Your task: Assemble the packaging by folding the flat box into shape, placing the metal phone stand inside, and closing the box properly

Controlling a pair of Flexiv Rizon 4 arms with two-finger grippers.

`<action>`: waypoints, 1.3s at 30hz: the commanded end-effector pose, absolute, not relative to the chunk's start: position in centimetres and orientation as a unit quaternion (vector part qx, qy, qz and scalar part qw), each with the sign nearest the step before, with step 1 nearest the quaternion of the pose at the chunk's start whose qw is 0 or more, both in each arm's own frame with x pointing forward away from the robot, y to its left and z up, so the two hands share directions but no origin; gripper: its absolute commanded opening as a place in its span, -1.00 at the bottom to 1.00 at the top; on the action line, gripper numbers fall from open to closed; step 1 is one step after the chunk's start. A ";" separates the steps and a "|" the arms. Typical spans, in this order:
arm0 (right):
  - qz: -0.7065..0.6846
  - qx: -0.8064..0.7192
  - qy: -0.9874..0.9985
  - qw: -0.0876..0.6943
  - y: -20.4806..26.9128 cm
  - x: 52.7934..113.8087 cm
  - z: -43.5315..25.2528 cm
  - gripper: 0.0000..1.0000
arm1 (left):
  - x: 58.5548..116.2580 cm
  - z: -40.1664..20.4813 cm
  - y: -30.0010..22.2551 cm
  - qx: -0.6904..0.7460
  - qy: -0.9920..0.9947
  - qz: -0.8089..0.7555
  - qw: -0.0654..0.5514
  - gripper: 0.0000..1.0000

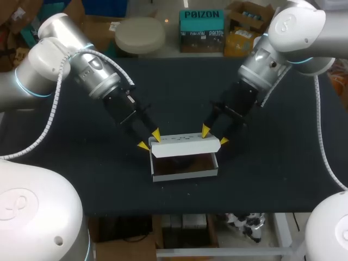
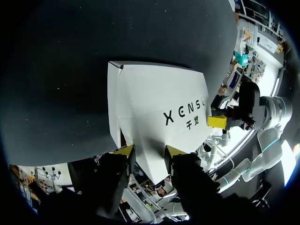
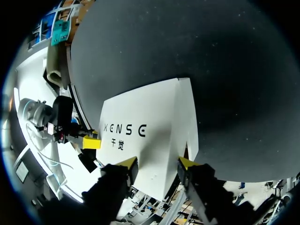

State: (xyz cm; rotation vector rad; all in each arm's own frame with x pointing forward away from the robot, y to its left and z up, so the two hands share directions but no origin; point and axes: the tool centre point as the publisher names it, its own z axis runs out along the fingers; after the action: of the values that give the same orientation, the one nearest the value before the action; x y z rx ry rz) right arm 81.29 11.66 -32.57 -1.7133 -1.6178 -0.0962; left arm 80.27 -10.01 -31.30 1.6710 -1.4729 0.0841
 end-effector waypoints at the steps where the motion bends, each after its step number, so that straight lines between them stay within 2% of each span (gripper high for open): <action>1: -0.034 -0.670 -0.635 0.383 11.9 81.6 -32.5 0.11 | 80.5 -31.2 -10.2 0.672 -0.593 0.031 0.442 -0.20; 39: -0.030 -0.671 -0.633 0.384 12.2 81.7 -32.4 0.11 | 81.0 -31.3 -9.8 0.661 -0.581 0.042 0.473 -0.34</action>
State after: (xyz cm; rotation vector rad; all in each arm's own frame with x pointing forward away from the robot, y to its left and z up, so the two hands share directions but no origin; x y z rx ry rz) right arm 81.42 11.91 -32.38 -1.7164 -1.6149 -0.0865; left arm 80.75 -9.66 -31.08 1.6231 -1.4211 0.1079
